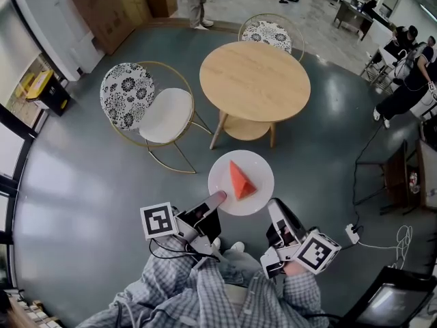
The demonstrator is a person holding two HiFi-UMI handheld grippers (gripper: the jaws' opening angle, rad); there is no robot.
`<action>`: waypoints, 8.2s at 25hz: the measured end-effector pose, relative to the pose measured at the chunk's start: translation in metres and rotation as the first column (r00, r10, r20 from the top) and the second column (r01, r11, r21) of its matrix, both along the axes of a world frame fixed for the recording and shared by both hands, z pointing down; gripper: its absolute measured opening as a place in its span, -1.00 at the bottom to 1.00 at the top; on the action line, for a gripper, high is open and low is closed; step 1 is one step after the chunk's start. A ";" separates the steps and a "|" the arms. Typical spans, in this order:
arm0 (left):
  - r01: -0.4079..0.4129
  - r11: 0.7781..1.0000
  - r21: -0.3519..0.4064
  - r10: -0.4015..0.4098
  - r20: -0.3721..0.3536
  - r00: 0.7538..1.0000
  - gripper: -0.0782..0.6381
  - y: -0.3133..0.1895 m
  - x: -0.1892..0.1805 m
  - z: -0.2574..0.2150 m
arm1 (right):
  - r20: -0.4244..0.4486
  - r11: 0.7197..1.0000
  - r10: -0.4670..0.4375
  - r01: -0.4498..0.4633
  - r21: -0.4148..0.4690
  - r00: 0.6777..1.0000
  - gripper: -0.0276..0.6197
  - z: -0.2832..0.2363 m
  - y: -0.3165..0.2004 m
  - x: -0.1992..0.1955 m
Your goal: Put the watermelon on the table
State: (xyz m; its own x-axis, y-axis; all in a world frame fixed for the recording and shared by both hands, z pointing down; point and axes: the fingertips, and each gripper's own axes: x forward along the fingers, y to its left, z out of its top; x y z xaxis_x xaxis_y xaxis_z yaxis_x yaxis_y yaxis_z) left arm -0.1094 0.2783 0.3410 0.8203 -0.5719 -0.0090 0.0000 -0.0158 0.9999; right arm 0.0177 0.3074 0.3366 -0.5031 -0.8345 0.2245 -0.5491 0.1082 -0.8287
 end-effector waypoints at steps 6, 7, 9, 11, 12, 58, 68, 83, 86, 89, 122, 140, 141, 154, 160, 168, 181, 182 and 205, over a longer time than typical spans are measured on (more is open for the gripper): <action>-0.012 1.000 0.000 0.012 0.003 1.000 -0.71 0.000 -0.006 0.002 | 0.051 0.999 -0.027 0.028 -0.024 0.998 -0.73 0.003 0.001 -0.022; -0.014 1.000 0.000 0.014 0.002 1.000 -0.71 0.001 -0.006 0.002 | 0.059 0.999 -0.025 0.027 -0.030 0.998 -0.73 0.004 0.002 -0.022; -0.017 1.000 -0.003 0.017 -0.004 1.000 -0.71 0.001 -0.006 0.002 | 0.105 0.999 -0.013 0.016 -0.030 0.994 -0.73 0.004 0.001 -0.022; -0.020 1.000 -0.005 0.020 -0.011 1.000 -0.71 0.000 -0.008 0.003 | 0.151 1.000 -0.003 0.008 -0.027 0.989 -0.77 0.002 0.000 -0.025; -0.021 1.000 -0.006 0.021 -0.013 1.000 -0.71 0.000 -0.010 0.003 | 0.162 1.000 0.000 0.004 -0.027 0.987 -0.77 0.002 0.000 -0.026; 0.071 0.997 -0.013 -0.071 -0.006 0.997 -0.71 -0.137 0.050 0.005 | 0.190 0.995 -0.101 0.102 0.008 0.976 -0.78 0.002 -0.148 0.035; 0.115 0.993 -0.011 -0.115 0.019 0.993 -0.71 -0.167 0.091 0.006 | 0.203 0.990 -0.139 0.138 0.018 0.969 -0.78 0.005 -0.185 0.077; 0.095 0.995 -0.028 -0.094 0.020 0.995 -0.71 -0.216 0.105 0.019 | 0.193 0.994 -0.112 0.110 0.020 0.975 -0.78 0.017 -0.231 0.092; 0.082 0.996 -0.035 -0.082 0.014 0.997 -0.71 -0.239 0.106 0.022 | 0.189 0.995 -0.096 0.096 0.011 0.977 -0.78 0.019 -0.253 0.092; 0.065 0.997 -0.030 -0.065 0.019 0.998 -0.71 -0.263 0.108 0.023 | 0.188 0.997 -0.073 0.075 -0.005 0.979 -0.78 0.023 -0.274 0.094; -0.017 0.993 -0.120 0.026 0.073 0.997 -0.71 -0.383 0.103 0.134 | 0.117 0.977 -0.018 0.043 -0.209 0.993 -0.78 0.134 -0.388 0.087; 0.024 0.977 -0.210 0.001 0.118 0.993 -0.71 -0.393 0.119 0.209 | 0.134 0.935 -0.029 0.074 -0.346 0.991 -0.78 0.211 -0.402 0.101; 0.022 0.977 -0.214 0.005 0.126 0.992 -0.71 -0.393 0.118 0.213 | 0.138 0.934 -0.026 0.073 -0.348 0.990 -0.78 0.214 -0.402 0.100; 0.007 0.972 -0.237 0.043 0.205 0.978 -0.71 -0.399 0.118 0.245 | 0.120 0.901 0.022 0.032 -0.434 0.993 -0.78 0.245 -0.405 0.103; 0.013 0.967 -0.253 0.044 0.218 0.975 -0.71 -0.402 0.121 0.250 | 0.090 0.884 0.030 0.016 -0.467 0.995 -0.78 0.252 -0.406 0.105; 0.013 0.961 -0.276 0.058 0.248 0.967 -0.71 -0.405 0.121 0.254 | 0.055 0.894 -0.024 0.046 -0.446 0.998 -0.78 0.247 -0.407 0.103; 0.009 0.953 -0.304 0.077 0.269 0.960 -0.72 -0.405 0.123 0.255 | -0.819 0.766 -0.512 0.567 -0.302 0.257 -0.78 0.227 -0.374 0.051; 0.009 0.952 -0.307 0.078 0.270 0.960 -0.72 -0.405 0.123 0.256 | -0.860 0.730 -0.491 0.605 -0.319 0.139 -0.78 0.229 -0.371 0.047; -0.020 0.955 -0.297 0.075 0.175 0.982 -0.50 -0.410 0.130 0.245 | -0.889 0.601 -0.242 0.659 -0.451 -0.388 -0.79 0.249 -0.371 0.033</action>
State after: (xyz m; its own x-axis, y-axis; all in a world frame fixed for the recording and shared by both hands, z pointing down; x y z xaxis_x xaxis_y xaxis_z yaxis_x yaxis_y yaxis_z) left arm 0.0202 -0.1320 0.5857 0.8186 -0.4866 0.3053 -0.1894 0.2731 0.9432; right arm 0.0511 -0.0631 0.5856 -0.2104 -0.5511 0.8075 -0.2494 0.8289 0.5007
